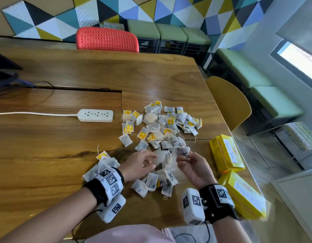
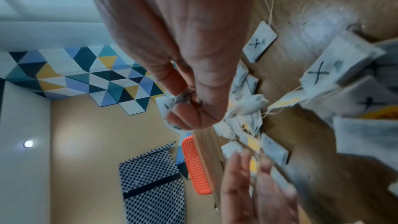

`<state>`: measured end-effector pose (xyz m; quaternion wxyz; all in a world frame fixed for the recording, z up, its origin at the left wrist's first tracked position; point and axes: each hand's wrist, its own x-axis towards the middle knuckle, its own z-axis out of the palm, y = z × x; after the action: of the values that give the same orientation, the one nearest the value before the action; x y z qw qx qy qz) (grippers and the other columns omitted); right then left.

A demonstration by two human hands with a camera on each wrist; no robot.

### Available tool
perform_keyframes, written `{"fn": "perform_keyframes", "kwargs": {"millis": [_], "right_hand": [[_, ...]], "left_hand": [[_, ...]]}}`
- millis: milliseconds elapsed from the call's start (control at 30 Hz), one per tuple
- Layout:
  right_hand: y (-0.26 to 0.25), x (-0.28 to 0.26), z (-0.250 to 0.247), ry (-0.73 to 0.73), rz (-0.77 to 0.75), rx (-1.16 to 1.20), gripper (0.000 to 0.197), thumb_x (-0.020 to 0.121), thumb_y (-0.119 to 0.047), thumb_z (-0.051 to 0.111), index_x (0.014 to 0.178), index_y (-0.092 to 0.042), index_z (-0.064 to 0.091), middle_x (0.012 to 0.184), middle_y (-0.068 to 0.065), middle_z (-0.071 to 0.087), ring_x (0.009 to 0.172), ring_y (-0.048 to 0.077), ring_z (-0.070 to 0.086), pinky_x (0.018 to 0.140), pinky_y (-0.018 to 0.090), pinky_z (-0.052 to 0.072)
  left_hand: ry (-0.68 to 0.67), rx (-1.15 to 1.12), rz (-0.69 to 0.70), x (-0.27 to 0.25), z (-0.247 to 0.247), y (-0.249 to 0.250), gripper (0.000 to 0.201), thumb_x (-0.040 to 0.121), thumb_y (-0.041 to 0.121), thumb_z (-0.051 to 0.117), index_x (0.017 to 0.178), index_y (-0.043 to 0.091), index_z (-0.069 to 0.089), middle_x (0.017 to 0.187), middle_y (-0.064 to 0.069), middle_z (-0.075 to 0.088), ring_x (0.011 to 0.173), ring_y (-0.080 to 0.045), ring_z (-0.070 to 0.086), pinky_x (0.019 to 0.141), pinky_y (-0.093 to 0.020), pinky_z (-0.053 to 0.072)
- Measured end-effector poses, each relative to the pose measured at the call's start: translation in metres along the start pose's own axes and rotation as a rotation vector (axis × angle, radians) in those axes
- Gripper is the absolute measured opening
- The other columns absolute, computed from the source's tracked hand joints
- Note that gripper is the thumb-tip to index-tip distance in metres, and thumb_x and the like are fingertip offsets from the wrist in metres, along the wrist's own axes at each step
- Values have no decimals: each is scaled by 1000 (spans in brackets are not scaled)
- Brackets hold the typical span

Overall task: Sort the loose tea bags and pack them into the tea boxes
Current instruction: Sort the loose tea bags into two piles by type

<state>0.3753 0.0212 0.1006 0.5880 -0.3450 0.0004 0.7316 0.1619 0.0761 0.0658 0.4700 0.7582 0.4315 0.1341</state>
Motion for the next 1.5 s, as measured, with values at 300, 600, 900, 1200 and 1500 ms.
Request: {"fn": "perform_keyframes", "kwargs": {"millis": [300, 600, 900, 1200, 1500], "right_hand": [[-4, -20, 54, -77, -18, -100, 23, 89, -7, 43, 108, -1, 54, 80, 12, 58, 56, 11, 48, 48, 21, 47], [-25, -26, 58, 0, -94, -197, 18, 89, -13, 45, 104, -6, 51, 66, 5, 60, 52, 7, 48, 43, 12, 40], [-23, -14, 33, 136, -149, -220, 22, 96, -12, 42, 105, -8, 62, 96, 15, 71, 80, 22, 69, 76, 36, 58], [28, 0, 25, 188, 89, -181, 24, 95, -13, 41, 108, 0, 55, 94, 23, 62, 76, 30, 65, 74, 42, 57], [43, 9, 14, 133, 196, -49, 34, 97, -31, 45, 103, -2, 59, 101, 22, 63, 81, 33, 67, 65, 41, 60]], "left_hand": [[-32, -211, 180, 24, 8, 50, 89, 66, 43, 83, 138, 46, 29, 144, 19, 41, 132, 0, 39, 108, -32, 37], [-47, -684, 28, 19, -13, 53, 31, 83, 11, 68, 112, 9, 59, 93, -5, 70, 74, -18, 71, 59, -31, 53], [-136, -729, -66, 9, -40, 30, 39, 86, -7, 62, 116, 17, 61, 107, -1, 69, 89, -7, 68, 72, -23, 58], [202, -109, 417, 8, -27, 33, 30, 84, 5, 70, 102, 28, 73, 114, 11, 68, 113, 2, 59, 110, -23, 35], [148, 11, 472, -6, -34, 16, 23, 84, 32, 67, 107, 31, 71, 114, 20, 67, 118, 5, 52, 107, -22, 35]]}}
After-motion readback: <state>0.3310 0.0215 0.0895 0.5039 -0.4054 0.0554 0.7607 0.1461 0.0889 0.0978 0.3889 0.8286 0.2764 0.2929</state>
